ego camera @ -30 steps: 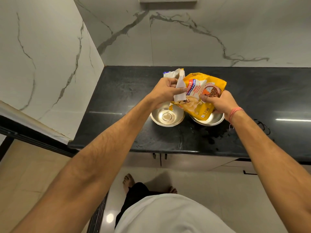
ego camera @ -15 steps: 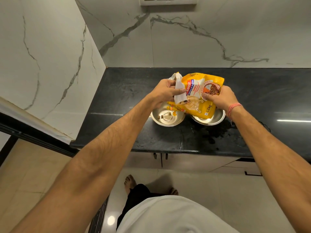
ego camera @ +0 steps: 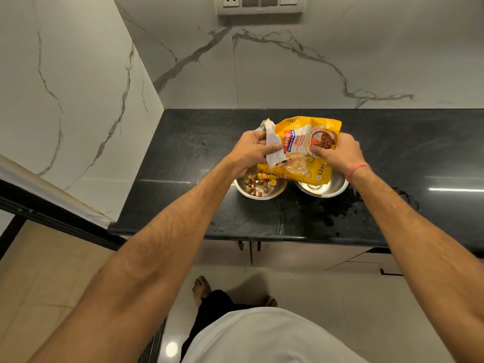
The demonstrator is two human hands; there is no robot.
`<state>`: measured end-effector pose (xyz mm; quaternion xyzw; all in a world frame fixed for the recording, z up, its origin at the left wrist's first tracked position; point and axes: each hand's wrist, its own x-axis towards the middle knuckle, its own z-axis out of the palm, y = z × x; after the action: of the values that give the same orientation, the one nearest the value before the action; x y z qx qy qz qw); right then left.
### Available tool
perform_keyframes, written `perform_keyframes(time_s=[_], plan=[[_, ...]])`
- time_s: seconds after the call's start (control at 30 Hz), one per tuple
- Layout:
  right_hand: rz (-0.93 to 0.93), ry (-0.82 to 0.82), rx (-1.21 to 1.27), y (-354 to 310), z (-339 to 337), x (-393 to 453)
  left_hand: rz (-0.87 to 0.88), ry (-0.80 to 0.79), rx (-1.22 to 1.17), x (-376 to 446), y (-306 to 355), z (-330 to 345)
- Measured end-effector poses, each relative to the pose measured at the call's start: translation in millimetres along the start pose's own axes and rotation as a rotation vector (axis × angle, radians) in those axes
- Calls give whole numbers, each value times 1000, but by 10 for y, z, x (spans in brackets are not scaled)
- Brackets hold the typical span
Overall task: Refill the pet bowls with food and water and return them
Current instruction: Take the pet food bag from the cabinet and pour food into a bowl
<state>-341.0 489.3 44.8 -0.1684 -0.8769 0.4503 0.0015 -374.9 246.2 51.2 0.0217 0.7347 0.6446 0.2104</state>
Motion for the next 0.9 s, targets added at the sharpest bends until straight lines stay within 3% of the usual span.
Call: perform_keyframes(time_s=[0.9], plan=[[-69, 83, -83, -124, 51, -60, -11, 24, -69, -24, -88, -93]])
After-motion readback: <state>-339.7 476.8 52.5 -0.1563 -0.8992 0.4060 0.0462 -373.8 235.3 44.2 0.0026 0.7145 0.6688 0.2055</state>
